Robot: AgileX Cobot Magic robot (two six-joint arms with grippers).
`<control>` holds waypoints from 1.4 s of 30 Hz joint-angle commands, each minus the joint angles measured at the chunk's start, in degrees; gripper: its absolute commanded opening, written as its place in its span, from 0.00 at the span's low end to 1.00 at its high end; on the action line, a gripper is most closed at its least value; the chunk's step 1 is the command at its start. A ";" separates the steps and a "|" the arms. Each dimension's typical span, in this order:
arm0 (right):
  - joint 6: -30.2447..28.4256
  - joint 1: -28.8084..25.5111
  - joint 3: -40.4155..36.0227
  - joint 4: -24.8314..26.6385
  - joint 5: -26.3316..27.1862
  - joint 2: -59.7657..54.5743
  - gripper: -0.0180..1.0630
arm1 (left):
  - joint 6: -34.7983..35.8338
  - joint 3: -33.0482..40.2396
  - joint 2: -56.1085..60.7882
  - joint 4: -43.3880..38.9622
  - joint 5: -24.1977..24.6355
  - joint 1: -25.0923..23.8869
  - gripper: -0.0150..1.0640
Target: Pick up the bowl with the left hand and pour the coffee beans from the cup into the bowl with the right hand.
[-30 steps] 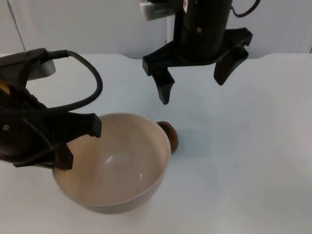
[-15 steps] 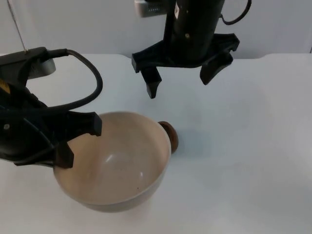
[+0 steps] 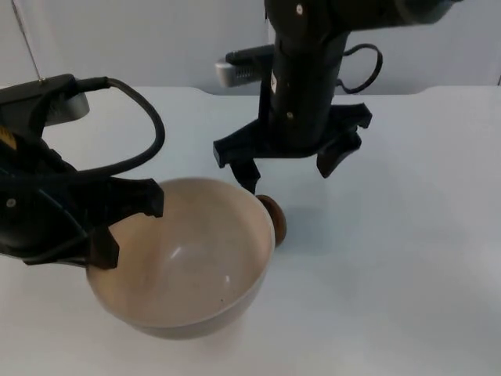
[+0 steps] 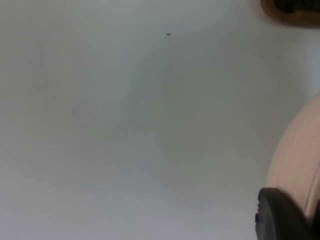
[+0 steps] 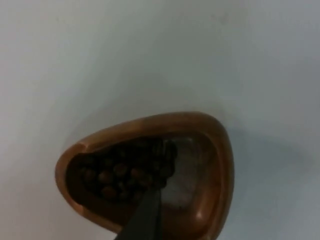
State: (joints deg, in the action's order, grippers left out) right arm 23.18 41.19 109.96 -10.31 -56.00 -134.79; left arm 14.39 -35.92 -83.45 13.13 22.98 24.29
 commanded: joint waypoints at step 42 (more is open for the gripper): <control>0.57 0.14 0.43 -3.14 5.84 -5.82 0.12 | -0.04 0.13 0.47 0.98 -0.96 0.30 0.01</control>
State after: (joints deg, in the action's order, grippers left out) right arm 23.51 41.19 109.96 -13.08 -50.80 -140.35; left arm 14.39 -35.92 -83.45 13.25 22.87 24.29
